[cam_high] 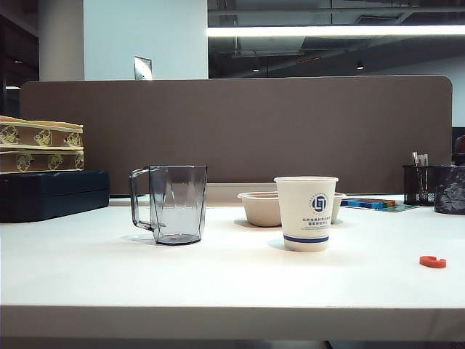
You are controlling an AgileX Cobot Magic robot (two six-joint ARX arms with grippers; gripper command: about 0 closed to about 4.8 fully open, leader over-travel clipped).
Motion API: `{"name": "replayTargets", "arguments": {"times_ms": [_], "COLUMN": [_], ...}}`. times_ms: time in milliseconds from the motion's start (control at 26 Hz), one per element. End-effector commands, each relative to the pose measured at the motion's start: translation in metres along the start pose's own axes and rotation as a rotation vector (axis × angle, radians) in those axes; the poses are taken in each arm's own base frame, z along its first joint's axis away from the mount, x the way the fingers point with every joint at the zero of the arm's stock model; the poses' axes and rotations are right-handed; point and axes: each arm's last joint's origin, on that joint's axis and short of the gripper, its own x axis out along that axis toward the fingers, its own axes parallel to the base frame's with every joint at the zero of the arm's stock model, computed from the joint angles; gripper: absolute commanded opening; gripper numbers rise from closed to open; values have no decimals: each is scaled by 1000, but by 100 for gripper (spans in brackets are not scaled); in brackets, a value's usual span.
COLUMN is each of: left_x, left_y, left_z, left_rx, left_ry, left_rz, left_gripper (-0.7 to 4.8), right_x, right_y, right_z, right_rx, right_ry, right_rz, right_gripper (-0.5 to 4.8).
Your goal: Pick up the letter "c" and put it in the paper cup.
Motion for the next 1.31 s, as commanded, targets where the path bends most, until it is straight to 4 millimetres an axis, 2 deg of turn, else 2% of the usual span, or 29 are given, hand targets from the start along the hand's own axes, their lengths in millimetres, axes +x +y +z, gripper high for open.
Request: {"name": "replayTargets", "arguments": {"times_ms": [38, 538, 654, 769, 884, 1153, 1307], "left_x": [0, 0, 0, 0, -1, -4, -5], "left_y": [0, 0, 0, -2, -4, -4, -5], "left_z": [2, 3, 3, 5, 10, 24, 29], "left_rx": [2, -2, -71, -70, -62, -52, -42], "left_ry": [-13, -15, -20, -33, -85, -128, -143], "left_rz": [-3, -5, -14, -61, -119, -127, -136], "left_gripper": [-6, -5, -5, -5, -5, -5, -5], "right_x": [0, 0, 0, -1, -3, -7, -13], "right_y": [0, 0, 0, -1, 0, -1, -2], "right_z": [-1, 2, 9, 17, 22, 40, 56], "right_rx": [1, 9, 104, 278, 291, 315, 228], "right_ry": [-5, -34, -110, -189, -235, -249, -218], "right_rz": [1, 4, 6, 21, 36, 46, 34], "right_gripper": [-1, -1, -1, -1, -1, -1, 0]}}
